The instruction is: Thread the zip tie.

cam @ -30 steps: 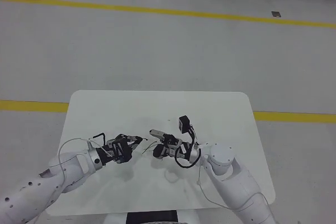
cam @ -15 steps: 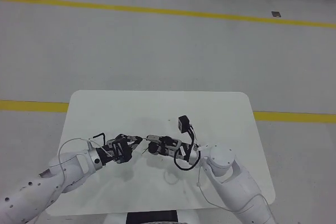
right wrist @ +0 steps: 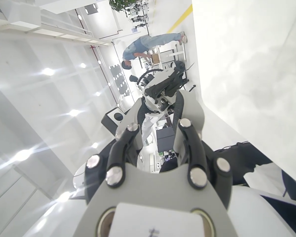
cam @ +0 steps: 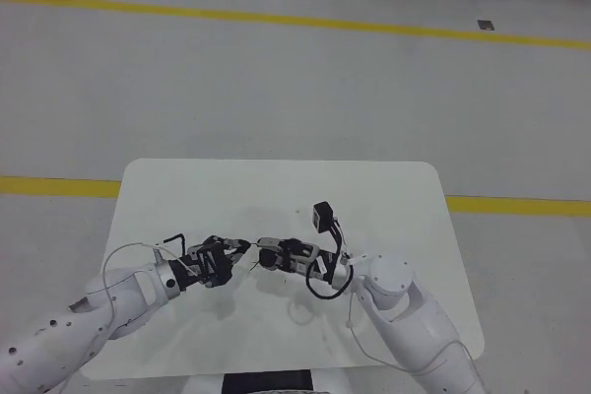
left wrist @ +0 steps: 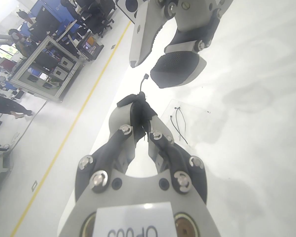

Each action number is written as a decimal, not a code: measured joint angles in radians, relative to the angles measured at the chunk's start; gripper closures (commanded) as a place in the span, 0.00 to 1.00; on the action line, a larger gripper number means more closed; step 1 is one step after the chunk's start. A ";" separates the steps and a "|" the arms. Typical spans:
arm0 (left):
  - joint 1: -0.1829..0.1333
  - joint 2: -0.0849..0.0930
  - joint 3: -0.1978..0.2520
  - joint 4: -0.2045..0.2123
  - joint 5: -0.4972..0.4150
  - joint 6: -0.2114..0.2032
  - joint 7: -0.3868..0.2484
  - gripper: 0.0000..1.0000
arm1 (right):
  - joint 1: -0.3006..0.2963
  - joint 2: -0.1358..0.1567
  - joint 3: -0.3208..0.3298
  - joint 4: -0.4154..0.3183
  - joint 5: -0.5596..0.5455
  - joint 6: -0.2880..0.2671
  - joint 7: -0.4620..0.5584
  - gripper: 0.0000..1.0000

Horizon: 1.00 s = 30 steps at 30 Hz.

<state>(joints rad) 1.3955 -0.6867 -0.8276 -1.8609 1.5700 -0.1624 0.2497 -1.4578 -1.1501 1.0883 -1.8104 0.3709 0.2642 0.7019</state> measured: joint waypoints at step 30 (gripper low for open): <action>0.000 0.000 0.000 0.000 0.000 0.000 0.000 1.00 | 0.029 -0.001 -0.031 0.011 0.004 0.008 -0.035 1.00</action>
<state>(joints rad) 1.3955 -0.6867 -0.8276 -1.8609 1.5700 -0.1624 0.2497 -1.4289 -1.1509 1.0577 -1.7994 0.3754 0.2720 0.6670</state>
